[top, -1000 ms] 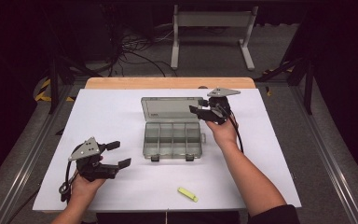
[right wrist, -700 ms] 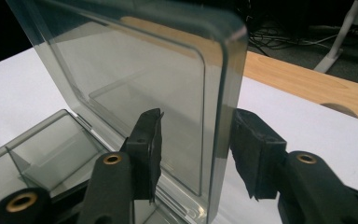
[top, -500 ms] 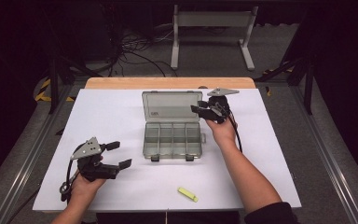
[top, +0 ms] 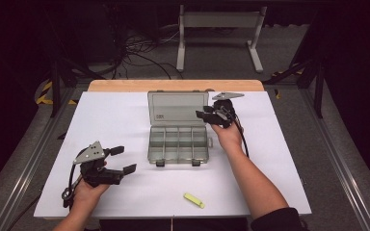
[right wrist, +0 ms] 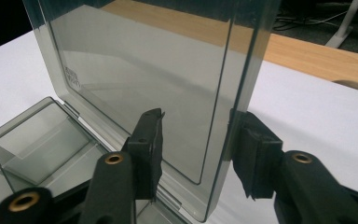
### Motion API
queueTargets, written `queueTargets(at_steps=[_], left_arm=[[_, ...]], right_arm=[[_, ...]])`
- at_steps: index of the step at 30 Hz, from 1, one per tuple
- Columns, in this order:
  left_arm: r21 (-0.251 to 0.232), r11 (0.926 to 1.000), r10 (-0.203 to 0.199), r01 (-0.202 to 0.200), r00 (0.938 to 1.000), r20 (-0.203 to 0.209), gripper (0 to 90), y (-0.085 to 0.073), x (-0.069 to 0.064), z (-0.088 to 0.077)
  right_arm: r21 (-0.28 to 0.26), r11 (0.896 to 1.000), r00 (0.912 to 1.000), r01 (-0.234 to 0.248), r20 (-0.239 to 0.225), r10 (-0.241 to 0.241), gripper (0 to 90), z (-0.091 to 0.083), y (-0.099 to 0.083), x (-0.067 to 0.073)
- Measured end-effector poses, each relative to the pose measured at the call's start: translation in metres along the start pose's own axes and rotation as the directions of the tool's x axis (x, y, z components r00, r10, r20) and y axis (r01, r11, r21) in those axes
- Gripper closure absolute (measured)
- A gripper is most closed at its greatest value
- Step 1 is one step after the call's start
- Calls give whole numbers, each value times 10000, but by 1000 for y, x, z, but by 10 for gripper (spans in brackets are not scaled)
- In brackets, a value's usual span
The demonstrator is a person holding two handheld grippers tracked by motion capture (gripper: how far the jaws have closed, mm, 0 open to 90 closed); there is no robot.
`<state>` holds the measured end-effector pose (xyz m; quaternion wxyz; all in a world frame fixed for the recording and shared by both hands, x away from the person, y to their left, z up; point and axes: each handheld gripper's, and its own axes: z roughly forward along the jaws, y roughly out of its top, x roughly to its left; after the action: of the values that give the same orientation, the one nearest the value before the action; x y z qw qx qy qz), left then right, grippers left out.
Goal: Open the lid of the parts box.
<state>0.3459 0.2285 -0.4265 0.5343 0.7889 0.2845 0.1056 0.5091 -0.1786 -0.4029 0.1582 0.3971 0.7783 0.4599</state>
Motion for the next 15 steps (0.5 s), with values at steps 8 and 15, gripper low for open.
queueTargets(at_steps=[8,15], left_arm=[[44,10000,45,-45,10000,-77,154,0,0,0],[44,10000,21,-21,10000,-37,153,0,0,1]], right_arm=[[130,9999,9997,-91,-234,94,426,7,-3,-1],[315,9993,9991,-190,-365,202,336,14,-6,-2]])
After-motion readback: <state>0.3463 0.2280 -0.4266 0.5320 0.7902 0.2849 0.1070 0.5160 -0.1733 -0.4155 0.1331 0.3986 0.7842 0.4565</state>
